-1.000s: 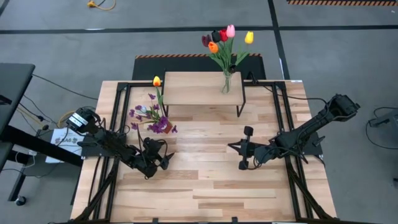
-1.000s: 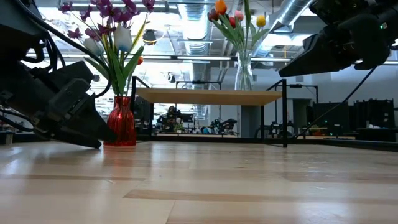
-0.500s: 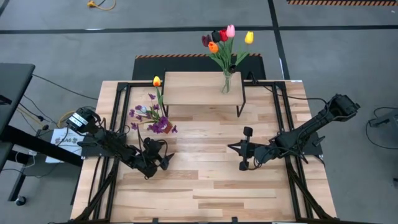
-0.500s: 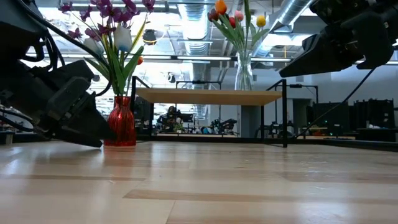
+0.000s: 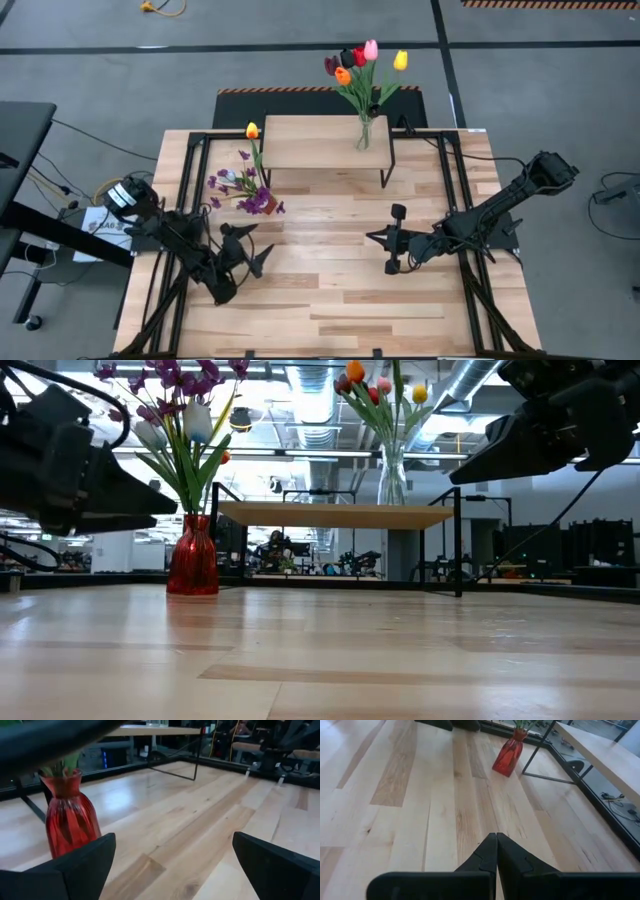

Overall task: Pick and place flowers into a vace then onto a shelf
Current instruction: Put the red vase filled with flowers on the shelf

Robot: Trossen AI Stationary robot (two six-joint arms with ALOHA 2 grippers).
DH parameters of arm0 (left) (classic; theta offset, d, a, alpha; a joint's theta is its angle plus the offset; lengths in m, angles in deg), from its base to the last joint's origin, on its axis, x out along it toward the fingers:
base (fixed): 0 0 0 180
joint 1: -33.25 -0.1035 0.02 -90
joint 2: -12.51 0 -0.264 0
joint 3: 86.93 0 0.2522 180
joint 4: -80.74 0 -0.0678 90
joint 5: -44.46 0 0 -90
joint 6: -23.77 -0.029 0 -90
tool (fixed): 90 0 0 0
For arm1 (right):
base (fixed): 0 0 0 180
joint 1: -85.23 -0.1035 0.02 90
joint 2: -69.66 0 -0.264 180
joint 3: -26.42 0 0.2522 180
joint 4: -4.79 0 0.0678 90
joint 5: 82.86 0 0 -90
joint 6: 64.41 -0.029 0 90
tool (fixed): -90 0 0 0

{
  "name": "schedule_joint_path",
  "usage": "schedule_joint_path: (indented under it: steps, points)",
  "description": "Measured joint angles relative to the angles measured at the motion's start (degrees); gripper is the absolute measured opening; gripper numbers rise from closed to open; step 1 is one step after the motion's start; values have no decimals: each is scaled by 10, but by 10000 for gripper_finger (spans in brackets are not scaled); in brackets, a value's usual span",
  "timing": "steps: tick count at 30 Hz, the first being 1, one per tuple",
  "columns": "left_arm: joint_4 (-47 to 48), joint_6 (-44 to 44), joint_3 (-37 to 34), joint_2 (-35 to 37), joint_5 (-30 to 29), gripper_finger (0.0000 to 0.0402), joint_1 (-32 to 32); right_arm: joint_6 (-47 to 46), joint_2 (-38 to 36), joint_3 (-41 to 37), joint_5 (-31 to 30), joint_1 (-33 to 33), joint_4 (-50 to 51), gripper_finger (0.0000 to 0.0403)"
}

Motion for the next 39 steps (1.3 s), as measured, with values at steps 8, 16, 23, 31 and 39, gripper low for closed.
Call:
schedule_joint_path:
  steps: [8, 16, 23, 31, 39]
  points:
    - [-4, 17, 0, 0, 22, 391, -3, 1, 0, 0, 1, 0, 4, 0]
    - [-4, -31, 0, 0, 56, 391, -30, 1, 0, 0, 1, 0, 15, 0]
    - [-4, -52, 0, 0, 87, 391, -49, 1, 0, 0, -1, 0, 22, 0]
    - [1, -54, 0, 0, 76, 391, -44, 0, 0, 0, -10, 0, 24, 0]
    - [51, -54, 0, 0, 10, 391, 8, -5, 0, 0, -11, 0, 22, 0]
